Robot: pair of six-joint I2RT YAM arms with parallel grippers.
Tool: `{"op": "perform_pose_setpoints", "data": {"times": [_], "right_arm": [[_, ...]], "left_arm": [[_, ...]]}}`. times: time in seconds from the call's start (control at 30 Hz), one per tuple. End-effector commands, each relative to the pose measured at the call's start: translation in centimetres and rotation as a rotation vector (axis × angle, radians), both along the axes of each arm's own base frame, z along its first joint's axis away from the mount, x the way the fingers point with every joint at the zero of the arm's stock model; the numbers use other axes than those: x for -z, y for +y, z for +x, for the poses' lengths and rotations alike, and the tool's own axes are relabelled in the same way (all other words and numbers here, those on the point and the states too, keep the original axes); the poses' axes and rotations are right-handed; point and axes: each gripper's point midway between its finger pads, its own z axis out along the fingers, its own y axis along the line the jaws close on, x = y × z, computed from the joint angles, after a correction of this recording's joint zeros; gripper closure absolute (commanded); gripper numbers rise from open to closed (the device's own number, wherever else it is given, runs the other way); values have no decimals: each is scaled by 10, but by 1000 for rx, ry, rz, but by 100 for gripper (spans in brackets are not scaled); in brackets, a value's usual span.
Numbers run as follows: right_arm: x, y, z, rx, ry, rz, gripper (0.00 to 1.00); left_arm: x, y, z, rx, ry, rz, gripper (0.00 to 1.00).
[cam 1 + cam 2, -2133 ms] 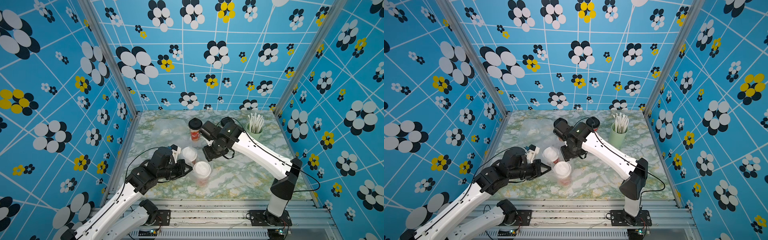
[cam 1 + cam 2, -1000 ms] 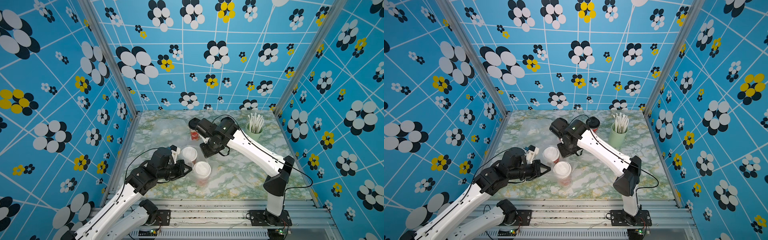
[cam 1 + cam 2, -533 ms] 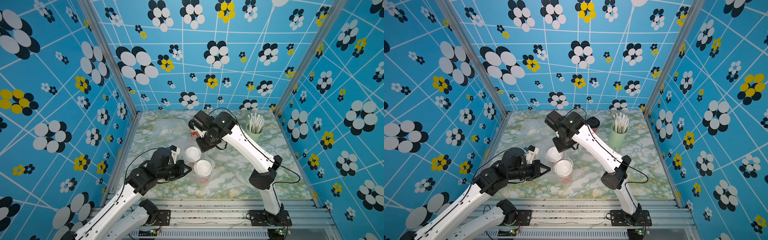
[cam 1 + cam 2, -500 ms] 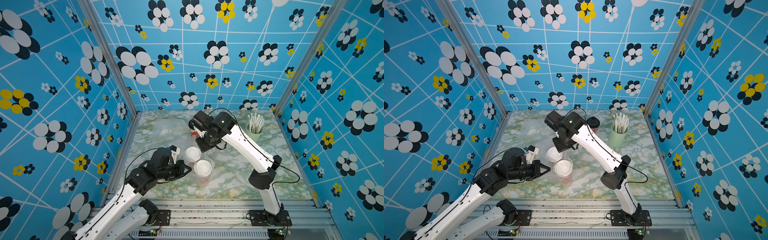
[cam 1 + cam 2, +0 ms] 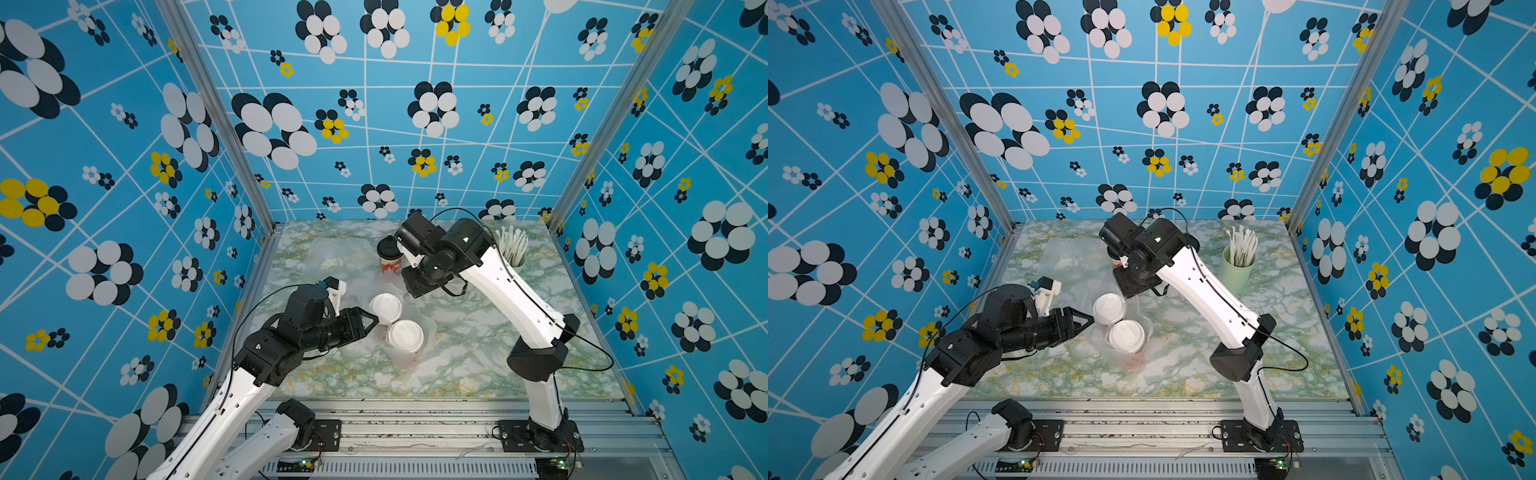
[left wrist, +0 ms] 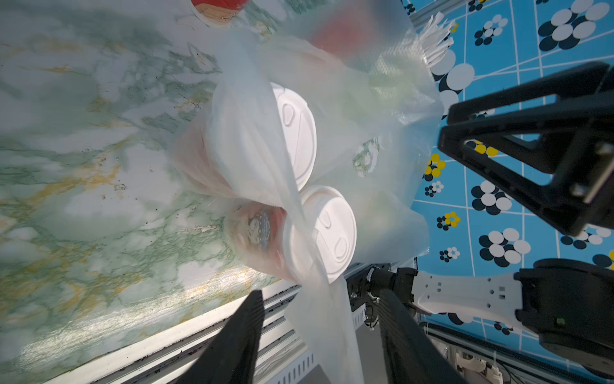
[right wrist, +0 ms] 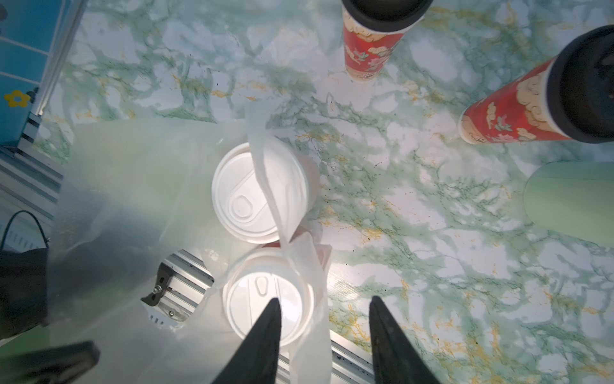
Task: Pack milk tea into plastic carrier bags
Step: Adjust the plastic carrier bag at the center of the board.
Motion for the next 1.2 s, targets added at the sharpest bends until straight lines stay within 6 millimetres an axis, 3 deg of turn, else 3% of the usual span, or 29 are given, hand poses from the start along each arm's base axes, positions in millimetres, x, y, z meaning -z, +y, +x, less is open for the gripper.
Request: {"op": "perform_pose_setpoints", "data": {"times": [0.0,0.17,0.4,0.47,0.57,0.8,1.03,1.17], "right_arm": [[-19,-47,8,87,-42,-7,53],[-16,-103,46,242,-79,24,53],[-13,-199,108,478,-169,149,54],[-6,-213,129,504,-182,234,55],[12,-226,160,530,-192,275,56],[48,-236,215,519,-201,148,64],[70,-246,246,502,-205,36,67],[67,-244,254,484,-215,30,67]], "left_arm": [[2,5,9,5,-1,53,41],[0,11,26,-23,-19,98,46],[-4,7,38,-4,-38,87,69],[-4,6,40,-4,-37,81,71],[-3,6,42,-2,-35,66,72],[-2,8,44,-2,-20,52,73],[1,12,45,-16,-5,35,73],[1,13,45,-21,-3,31,73]]}}
